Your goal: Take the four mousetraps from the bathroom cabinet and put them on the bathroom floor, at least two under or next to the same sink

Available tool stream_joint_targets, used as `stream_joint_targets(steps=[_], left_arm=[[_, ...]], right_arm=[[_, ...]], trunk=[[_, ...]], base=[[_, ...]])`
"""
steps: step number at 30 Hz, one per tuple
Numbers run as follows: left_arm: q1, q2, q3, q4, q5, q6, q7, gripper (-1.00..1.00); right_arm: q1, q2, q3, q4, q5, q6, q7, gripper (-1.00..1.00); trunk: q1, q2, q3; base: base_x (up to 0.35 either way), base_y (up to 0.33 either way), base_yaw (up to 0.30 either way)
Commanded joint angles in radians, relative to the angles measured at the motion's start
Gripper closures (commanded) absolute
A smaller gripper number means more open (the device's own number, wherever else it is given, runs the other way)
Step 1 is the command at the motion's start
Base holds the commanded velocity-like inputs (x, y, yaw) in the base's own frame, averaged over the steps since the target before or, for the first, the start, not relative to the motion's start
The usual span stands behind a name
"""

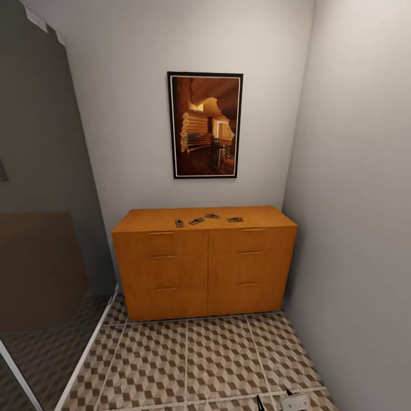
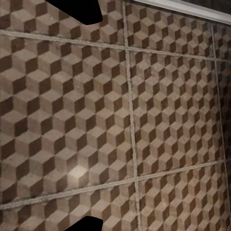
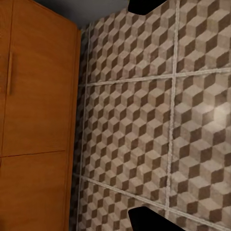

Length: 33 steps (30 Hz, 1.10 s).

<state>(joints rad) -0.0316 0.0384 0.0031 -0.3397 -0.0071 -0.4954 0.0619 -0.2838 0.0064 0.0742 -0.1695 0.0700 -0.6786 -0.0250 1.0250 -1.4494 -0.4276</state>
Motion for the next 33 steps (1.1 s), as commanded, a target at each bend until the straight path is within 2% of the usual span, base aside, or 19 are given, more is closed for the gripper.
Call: stream_joint_targets(steps=[1, 33], left_arm=[[-0.001, 0.0, 0.0, 0.001, -0.001, -0.003, 0.003, -1.0], [-0.001, 0.0, 0.0, 0.002, -0.002, -0.003, 0.003, -1.0]], right_arm=[[-0.001, -0.001, 0.001, 0.001, 0.004, -0.003, -0.003, -1.0], [-0.001, 0.0, 0.002, 0.001, 0.005, -0.003, -0.004, -1.0]], trunk=[[0.0, -0.001, -0.001], [0.0, -0.001, -0.001]], base=[[0.009, 0.0, 0.007], [0.001, 0.0, 0.0]])
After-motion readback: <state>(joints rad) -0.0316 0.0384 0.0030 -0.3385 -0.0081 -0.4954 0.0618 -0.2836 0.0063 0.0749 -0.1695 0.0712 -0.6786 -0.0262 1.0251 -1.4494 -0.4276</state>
